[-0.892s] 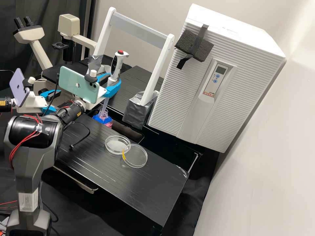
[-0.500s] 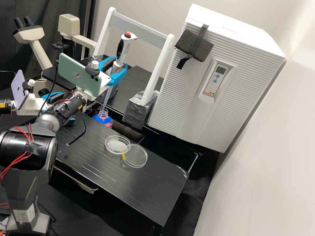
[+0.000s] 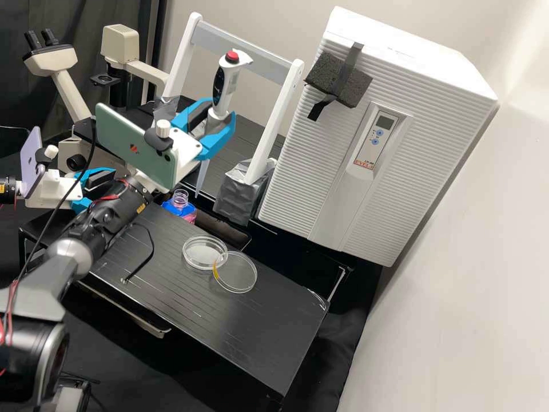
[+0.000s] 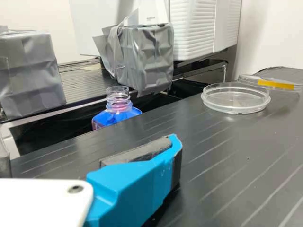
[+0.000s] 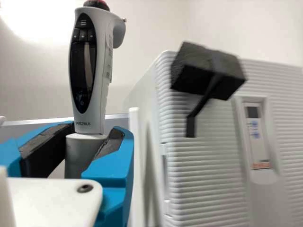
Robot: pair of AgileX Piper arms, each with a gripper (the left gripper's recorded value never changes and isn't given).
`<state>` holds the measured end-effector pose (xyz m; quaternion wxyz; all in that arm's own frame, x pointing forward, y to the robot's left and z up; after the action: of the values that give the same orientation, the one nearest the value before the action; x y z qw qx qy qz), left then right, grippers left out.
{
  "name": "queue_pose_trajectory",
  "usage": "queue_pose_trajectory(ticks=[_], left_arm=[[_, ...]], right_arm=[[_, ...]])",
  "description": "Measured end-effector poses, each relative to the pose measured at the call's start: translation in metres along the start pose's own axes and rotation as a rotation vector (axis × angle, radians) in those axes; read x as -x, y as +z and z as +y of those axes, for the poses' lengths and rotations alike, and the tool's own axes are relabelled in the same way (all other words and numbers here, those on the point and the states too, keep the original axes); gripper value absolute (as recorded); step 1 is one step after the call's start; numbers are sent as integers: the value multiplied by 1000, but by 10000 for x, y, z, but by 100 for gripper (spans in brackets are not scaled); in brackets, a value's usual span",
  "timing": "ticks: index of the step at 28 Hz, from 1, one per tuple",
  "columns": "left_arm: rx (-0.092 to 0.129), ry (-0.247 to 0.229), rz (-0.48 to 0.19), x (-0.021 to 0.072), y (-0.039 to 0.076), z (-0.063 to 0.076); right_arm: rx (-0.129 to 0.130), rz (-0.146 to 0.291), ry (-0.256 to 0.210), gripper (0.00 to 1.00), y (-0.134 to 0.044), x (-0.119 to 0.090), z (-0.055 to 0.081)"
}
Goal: Use the pipette
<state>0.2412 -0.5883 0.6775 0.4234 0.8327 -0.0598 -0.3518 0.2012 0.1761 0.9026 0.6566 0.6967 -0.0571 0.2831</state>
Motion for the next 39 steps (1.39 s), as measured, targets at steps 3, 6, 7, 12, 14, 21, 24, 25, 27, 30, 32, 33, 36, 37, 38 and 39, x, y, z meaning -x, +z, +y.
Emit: queue_pose_trajectory(ticks=[3,6,7,12,14,21,24,25,27,30,32,33,36,37,38,39], left_arm=[[9,0,-10,-3,17,2],[10,7,-20,-20,29,27],[5,8,-25,-24,34,32],[7,19,-58,-52,97,69],[-5,18,-70,-61,106,73],[-7,27,-99,-98,160,104],[-7,17,-105,-120,166,78],[-6,13,-104,-125,163,65],[-4,9,-103,-128,161,56],[-4,9,-103,-128,161,56],[-4,9,-103,-128,161,56],[-4,10,-99,-128,147,59],[-2,13,-84,-129,100,69],[-2,16,-77,-126,76,79],[-2,24,-69,-118,50,105],[-1,33,-59,-103,20,132]], right_arm=[[17,-19,8,0,77,90,95],[33,-34,-5,0,129,143,124],[43,-39,-18,0,155,173,128],[69,-70,-69,0,250,260,114],[77,-75,-76,0,272,284,106],[87,-75,-82,0,284,320,103],[102,-75,-83,0,284,320,103],[102,-75,-83,0,284,320,103],[103,-77,-86,0,289,317,93],[111,-76,-96,0,292,289,60],[108,-71,-100,0,277,240,34],[107,-55,-102,0,245,177,11],[121,-28,-115,0,197,54,-59],[128,-20,-122,0,185,9,-90],[130,-5,-124,0,139,-79,-112],[132,-5,-133,0,131,-130,-147]])
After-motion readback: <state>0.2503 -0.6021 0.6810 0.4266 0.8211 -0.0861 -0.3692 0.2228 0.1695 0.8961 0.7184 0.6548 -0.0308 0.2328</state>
